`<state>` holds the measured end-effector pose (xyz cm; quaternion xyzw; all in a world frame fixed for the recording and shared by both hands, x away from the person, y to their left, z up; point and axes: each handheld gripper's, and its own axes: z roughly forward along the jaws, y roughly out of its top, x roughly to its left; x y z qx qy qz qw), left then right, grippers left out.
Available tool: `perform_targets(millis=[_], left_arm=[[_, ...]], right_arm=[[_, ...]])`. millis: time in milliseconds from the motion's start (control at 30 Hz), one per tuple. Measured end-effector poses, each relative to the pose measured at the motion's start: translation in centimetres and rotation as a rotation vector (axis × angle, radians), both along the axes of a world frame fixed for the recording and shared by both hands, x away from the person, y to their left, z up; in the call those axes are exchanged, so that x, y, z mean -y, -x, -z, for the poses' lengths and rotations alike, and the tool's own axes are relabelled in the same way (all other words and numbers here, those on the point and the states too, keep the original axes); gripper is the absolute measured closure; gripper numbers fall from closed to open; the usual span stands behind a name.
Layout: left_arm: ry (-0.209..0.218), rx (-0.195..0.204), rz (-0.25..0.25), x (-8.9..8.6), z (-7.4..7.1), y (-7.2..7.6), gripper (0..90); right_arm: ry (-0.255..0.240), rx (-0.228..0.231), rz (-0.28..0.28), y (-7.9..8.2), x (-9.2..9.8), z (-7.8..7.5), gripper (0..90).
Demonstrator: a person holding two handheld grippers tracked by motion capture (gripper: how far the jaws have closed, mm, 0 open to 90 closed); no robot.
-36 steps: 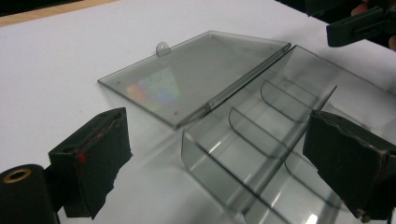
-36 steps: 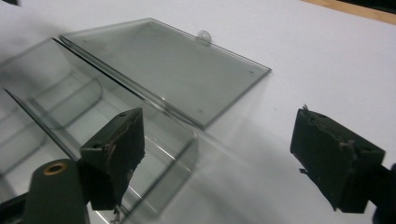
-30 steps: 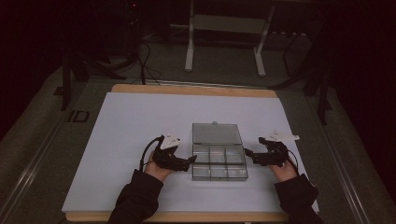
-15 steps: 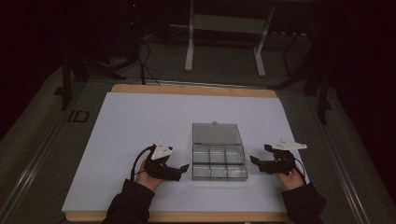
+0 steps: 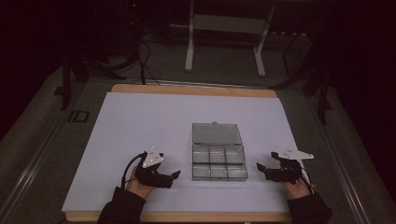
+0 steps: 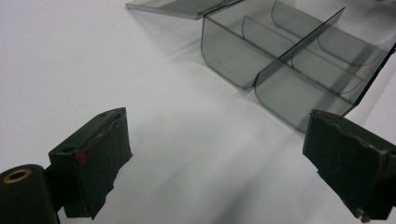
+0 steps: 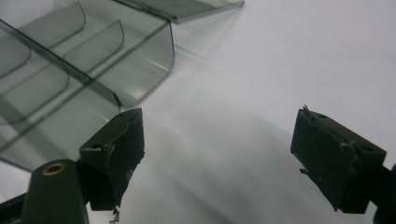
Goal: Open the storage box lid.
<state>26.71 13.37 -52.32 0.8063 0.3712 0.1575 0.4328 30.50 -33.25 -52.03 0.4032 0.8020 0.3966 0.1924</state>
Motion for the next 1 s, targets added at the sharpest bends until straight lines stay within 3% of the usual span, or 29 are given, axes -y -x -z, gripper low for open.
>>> perform_targets(millis=[200,367,533,767,1000], left_arm=[[-0.015,-0.007,-0.026,-0.7,0.6,0.5,8.8],[-0.066,0.004,-0.061,-1.5,1.2,1.0,8.8],[-0.061,0.012,-0.094,-2.6,1.2,1.4,8.8],[-0.100,0.024,-0.161,-4.4,1.2,1.8,8.8],[-0.082,0.021,-0.202,-5.3,1.5,1.9,8.8]], right_arm=[[0.002,0.009,0.030,0.7,0.9,0.3,16.9],[0.016,0.014,0.040,1.2,1.4,0.5,16.8],[0.025,0.023,0.059,1.5,1.9,0.7,16.7],[0.071,0.063,0.103,1.8,2.3,1.0,16.6],[0.081,0.079,0.149,1.8,2.6,1.2,16.6]])
